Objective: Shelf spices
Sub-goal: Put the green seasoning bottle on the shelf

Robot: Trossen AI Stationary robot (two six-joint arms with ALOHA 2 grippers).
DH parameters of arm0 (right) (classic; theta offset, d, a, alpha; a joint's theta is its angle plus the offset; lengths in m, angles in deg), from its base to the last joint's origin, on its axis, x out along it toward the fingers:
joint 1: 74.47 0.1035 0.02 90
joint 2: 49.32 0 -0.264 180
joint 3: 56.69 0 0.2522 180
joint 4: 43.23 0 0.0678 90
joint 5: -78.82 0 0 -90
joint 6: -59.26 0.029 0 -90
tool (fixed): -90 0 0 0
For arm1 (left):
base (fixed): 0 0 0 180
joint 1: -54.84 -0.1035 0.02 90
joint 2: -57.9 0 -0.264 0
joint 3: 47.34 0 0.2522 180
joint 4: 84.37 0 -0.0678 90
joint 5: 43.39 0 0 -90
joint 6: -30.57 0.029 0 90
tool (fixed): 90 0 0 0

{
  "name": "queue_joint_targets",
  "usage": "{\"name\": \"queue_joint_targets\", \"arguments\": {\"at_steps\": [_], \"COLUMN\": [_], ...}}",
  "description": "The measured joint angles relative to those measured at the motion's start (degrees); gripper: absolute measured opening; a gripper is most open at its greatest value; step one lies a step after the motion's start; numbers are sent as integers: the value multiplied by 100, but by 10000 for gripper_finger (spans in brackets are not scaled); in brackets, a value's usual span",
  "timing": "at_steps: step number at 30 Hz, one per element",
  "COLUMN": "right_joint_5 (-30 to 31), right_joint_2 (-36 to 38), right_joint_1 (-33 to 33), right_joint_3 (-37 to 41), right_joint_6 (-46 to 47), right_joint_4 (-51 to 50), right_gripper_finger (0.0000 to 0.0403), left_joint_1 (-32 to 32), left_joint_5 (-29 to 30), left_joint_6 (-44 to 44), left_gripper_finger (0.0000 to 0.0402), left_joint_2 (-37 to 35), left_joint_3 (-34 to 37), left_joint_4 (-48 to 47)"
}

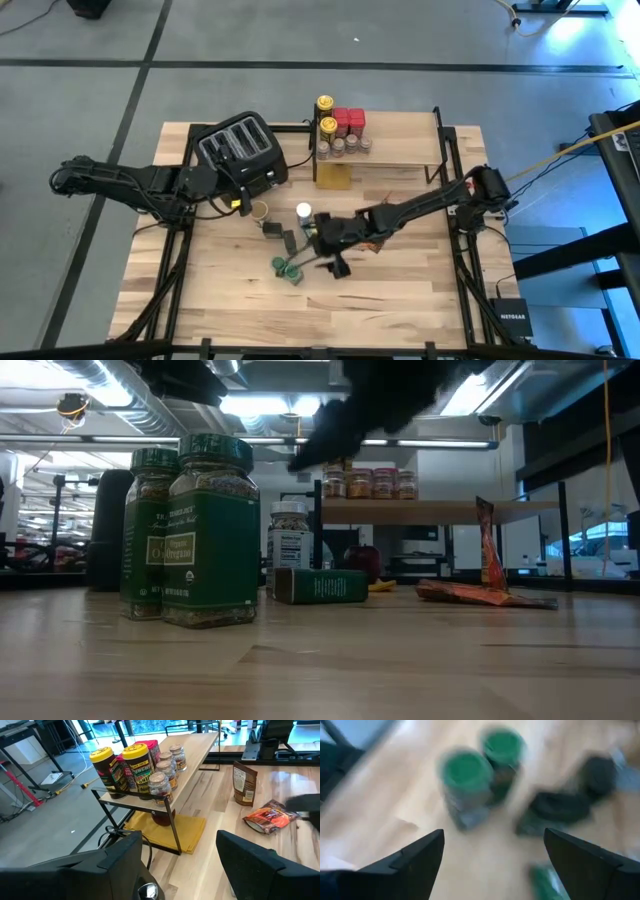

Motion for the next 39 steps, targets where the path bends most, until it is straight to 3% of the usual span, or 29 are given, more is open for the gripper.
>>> {"name": "queue_joint_targets", "arguments": {"at_steps": [6, 11, 14, 24, 39], "right_joint_5": [278, 244, 16, 87, 332], "right_joint_2": [-402, -854, -991, -1338, -1340], "right_joint_1": [261, 249, 250, 161, 128], "right_joint_3": [-7, 0, 0, 0, 0], "right_joint_6": [33, 56, 61, 248, 208], "right_joint_4": [1668, 2434, 2460, 2710, 2865], "right_gripper_finger": [349, 349, 349, 345, 247], "left_joint_1": [0, 0, 0, -2, 0], "left_joint_5": [0, 0, 0, 0, 0], "left_joint_6": [0, -1, 3, -29, -40], "left_gripper_finger": [249, 249, 249, 249, 249], "left_joint_2": [0, 0, 0, 0, 0], "left_joint_3": [0, -2, -2, -2, -2], "left_joint_4": [3, -8, -4, 1, 2]}}
